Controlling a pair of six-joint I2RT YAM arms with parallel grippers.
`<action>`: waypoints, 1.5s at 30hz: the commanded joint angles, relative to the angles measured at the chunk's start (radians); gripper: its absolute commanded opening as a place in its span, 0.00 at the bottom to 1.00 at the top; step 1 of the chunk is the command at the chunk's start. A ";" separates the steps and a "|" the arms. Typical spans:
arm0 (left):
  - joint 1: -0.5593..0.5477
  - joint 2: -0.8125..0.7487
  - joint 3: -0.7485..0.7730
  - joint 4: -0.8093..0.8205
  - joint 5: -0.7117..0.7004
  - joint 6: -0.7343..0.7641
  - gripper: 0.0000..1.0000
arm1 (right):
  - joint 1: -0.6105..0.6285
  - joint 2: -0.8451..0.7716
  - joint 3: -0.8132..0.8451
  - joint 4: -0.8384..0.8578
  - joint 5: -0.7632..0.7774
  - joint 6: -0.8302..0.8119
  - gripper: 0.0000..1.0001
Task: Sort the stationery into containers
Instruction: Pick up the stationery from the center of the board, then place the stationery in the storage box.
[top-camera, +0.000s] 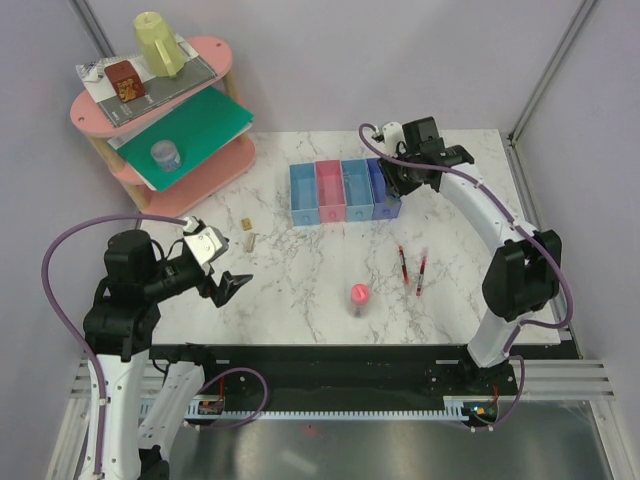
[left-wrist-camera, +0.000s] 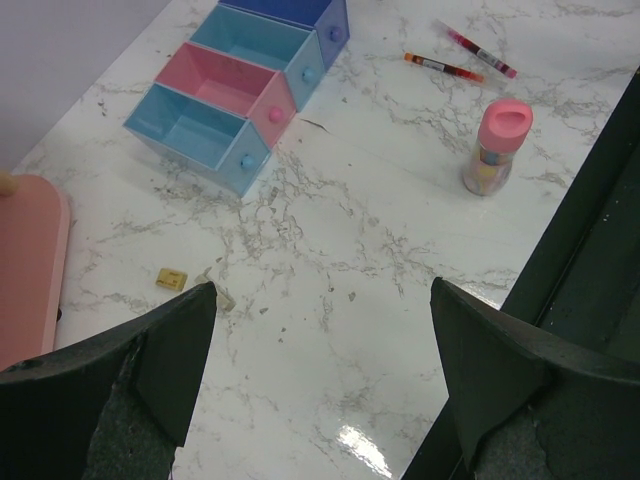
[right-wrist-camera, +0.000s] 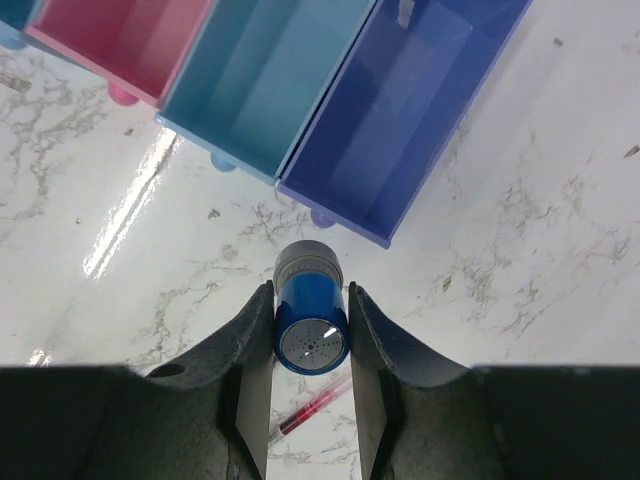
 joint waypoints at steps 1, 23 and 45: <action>0.003 -0.006 0.010 0.029 0.024 0.013 0.95 | 0.011 0.033 0.130 -0.003 -0.038 0.008 0.09; 0.003 -0.018 0.016 0.015 -0.015 0.012 0.95 | 0.077 0.523 0.643 0.089 -0.032 0.030 0.09; 0.003 0.011 -0.024 0.168 -0.301 -0.022 0.95 | 0.082 0.638 0.615 0.281 0.087 -0.033 0.11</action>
